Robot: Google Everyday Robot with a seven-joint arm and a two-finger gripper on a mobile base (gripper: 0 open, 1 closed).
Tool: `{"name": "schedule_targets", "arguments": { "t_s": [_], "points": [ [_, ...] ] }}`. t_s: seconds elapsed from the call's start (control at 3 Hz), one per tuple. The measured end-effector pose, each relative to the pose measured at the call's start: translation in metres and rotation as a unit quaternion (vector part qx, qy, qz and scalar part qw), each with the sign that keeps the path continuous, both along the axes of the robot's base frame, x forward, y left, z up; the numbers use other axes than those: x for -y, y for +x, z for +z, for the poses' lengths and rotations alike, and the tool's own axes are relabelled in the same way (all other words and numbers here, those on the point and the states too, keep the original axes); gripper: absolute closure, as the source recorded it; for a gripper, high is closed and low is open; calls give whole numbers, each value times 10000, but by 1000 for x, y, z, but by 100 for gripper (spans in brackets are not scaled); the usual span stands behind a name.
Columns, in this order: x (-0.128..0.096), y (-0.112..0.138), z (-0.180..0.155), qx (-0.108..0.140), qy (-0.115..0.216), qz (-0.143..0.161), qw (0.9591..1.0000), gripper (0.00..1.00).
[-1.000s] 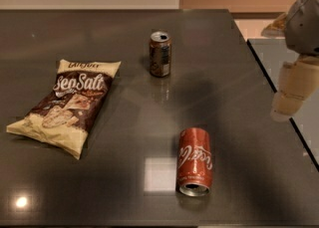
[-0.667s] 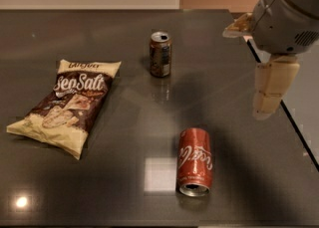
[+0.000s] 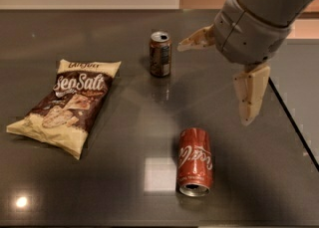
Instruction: Place coke can upright
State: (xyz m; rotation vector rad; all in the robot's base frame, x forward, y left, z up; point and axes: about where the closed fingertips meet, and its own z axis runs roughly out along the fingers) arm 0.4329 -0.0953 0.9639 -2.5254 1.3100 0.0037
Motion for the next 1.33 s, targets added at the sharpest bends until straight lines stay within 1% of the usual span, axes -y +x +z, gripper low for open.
{"name": "schedule_targets", "arguments": {
  "t_s": [0.33, 0.67, 1.0, 1.33],
  "points": [
    [-13, -17, -9, -6, -115, 955, 9954, 0],
    [-18, -38, -23, 14, -281, 1818, 9829, 0],
    [-20, -55, -36, 6, -468, 2435, 9688, 0],
    [-22, -67, -46, -16, -601, 2846, 9568, 0]
  ]
}}
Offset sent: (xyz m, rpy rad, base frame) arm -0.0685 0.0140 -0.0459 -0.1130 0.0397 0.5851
